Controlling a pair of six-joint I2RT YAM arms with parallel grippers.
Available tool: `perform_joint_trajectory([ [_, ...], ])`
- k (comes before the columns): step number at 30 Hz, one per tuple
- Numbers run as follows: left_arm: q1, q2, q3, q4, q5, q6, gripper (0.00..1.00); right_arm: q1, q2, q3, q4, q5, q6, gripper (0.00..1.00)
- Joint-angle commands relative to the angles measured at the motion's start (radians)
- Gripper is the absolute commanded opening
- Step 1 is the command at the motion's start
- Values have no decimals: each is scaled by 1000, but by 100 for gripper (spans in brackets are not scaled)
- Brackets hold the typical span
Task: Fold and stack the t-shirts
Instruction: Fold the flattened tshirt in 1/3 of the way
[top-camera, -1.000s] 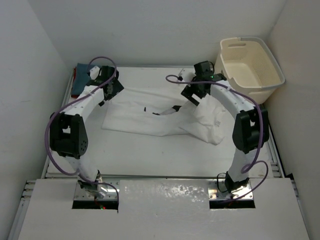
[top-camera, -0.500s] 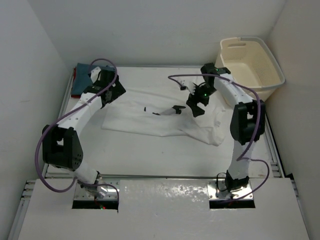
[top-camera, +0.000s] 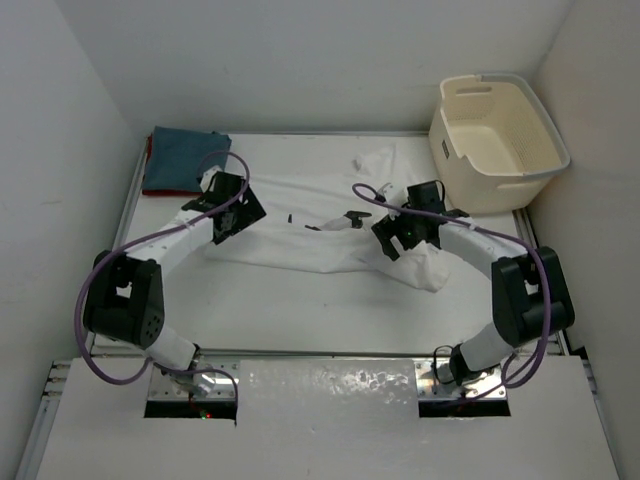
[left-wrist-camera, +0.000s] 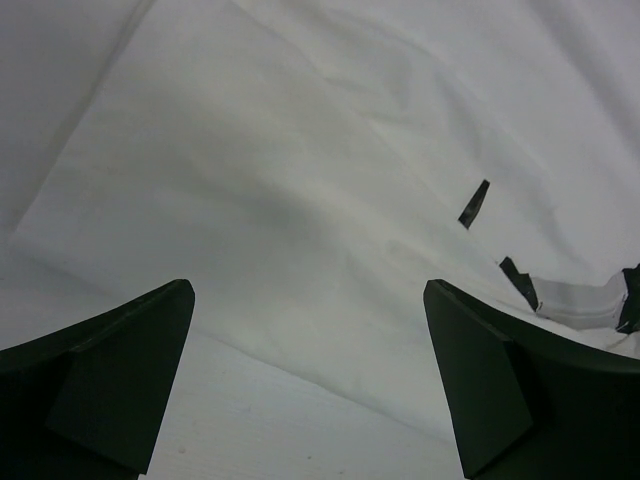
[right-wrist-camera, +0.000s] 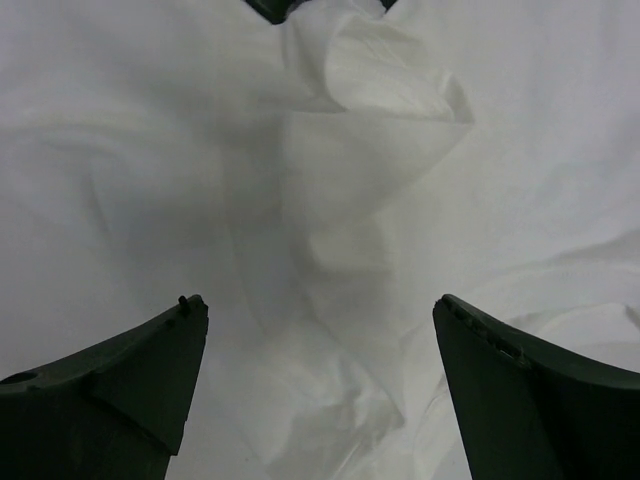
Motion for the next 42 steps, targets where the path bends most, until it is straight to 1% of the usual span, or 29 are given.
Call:
perform_joint_trajectory([
  [1,-6,-8,-58,119,45,-7,100,-1,48,5,182,56,84,90],
  [4,-6,-3,-89,150,39,-8,100,-4,103,35,220,79,107,81],
  [5,-6,0,-95,151,35,-10,100,-4,116,43,226,84,108,69],
  [6,-6,0,-101,162,31,-10,100,-4,128,60,225,91,108,64],
  [7,-6,3,-113,162,21,-10,100,-5,148,66,225,108,119,55],
  [8,-5,9,-116,159,15,-11,100,-4,152,80,205,114,115,42],
  [10,-6,17,-124,154,10,-11,100,-7,157,83,190,131,113,29],
  [11,-6,23,-127,159,10,-8,100,-10,154,80,179,128,110,13],
  [12,-6,26,-132,164,13,-5,100,-13,153,78,177,128,110,0],
  [16,-6,52,-136,167,-10,-2,100,-33,154,117,127,110,50,0],
  [18,-6,73,-138,173,-16,2,100,-45,177,183,63,82,15,0],
  [19,-6,87,-139,177,-22,5,100,-59,191,242,8,72,-17,0],
  [20,-6,95,-139,181,-27,5,100,-67,205,243,-35,53,-42,0],
  [22,-6,107,-139,185,-42,4,100,-79,252,344,-108,22,-115,0],
  [23,-6,118,-139,185,-47,1,100,-90,269,411,-196,13,-143,0],
  [24,-5,123,-139,191,-47,2,100,-93,286,439,-229,7,-163,0],
  [25,-5,135,-138,193,-44,2,100,-99,329,510,-322,-1,-215,0],
  [27,-5,144,-121,181,-39,7,100,-105,375,575,-390,5,-246,0],
  [28,-5,149,-118,179,-36,8,100,-107,425,612,-457,15,-270,0],
  [31,-5,161,-109,179,-54,12,100,-117,520,739,-562,47,-303,0],
  [33,-5,170,-95,164,-67,13,100,-125,556,778,-589,61,-309,0],
  [37,-5,195,-78,148,-71,21,100,-145,622,854,-559,84,-290,0],
  [42,-3,216,-66,139,-82,19,100,-145,645,870,-495,24,-335,0],
])
